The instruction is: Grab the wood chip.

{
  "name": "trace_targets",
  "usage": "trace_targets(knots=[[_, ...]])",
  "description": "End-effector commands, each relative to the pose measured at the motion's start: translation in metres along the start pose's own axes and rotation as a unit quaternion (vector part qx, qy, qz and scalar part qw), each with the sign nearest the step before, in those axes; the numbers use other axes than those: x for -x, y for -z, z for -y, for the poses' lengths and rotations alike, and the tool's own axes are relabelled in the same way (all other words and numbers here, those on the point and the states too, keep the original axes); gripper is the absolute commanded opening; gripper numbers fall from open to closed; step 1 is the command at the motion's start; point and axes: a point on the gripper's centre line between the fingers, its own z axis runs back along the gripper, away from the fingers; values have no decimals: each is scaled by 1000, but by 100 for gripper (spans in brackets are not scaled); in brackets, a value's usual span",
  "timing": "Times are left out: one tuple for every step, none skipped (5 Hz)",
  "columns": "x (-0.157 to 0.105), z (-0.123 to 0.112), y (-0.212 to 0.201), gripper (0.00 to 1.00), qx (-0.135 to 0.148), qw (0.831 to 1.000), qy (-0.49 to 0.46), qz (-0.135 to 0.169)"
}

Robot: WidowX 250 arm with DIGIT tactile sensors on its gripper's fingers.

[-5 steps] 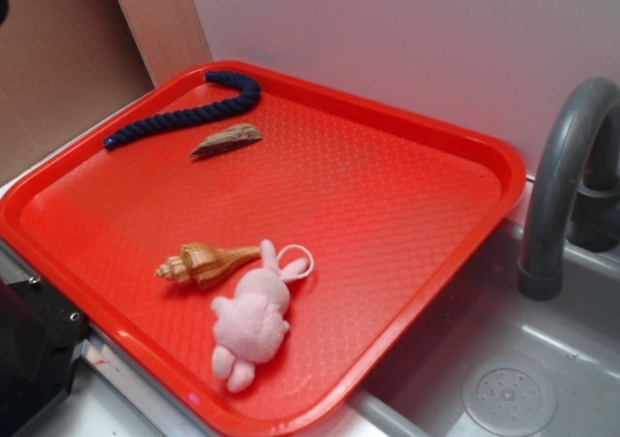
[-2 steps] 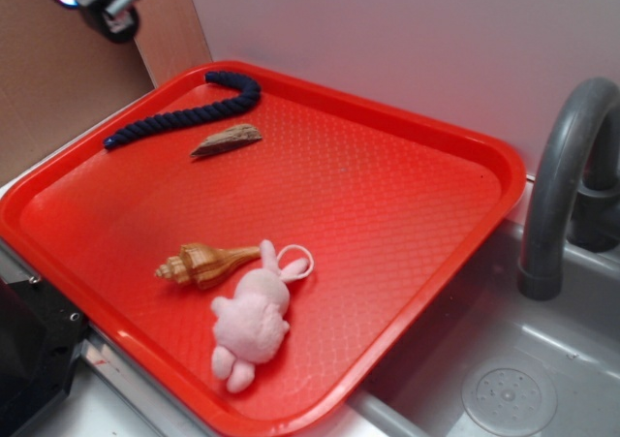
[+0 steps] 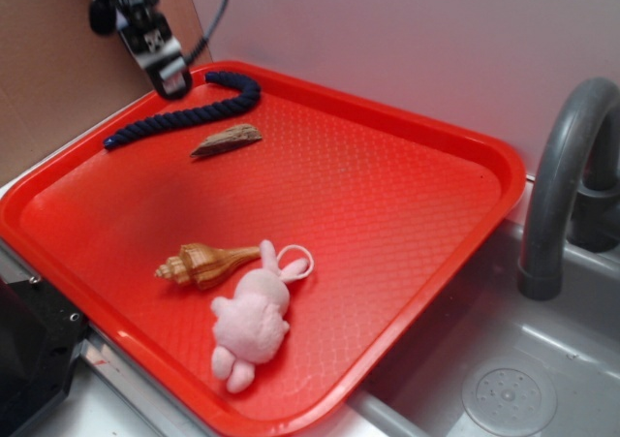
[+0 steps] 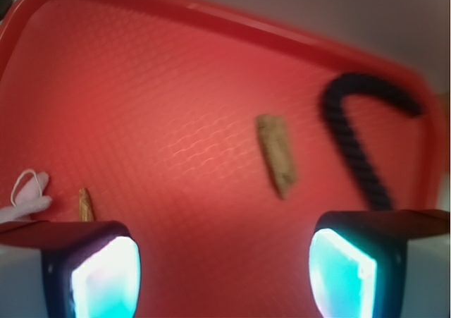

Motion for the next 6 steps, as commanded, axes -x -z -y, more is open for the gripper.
trace_targets(knots=[[-13,-26,21,100,25,1000,-5,16],[-19,-34,30,100,12,1000,7,1],[-28,-40,43,100,13,1000,21,-20],[-34,-41,51,100,4,999,36,-33],[-38,-47,59,100,8,998,41,-38],[-38,-43,80,100,9,996,67,-63]])
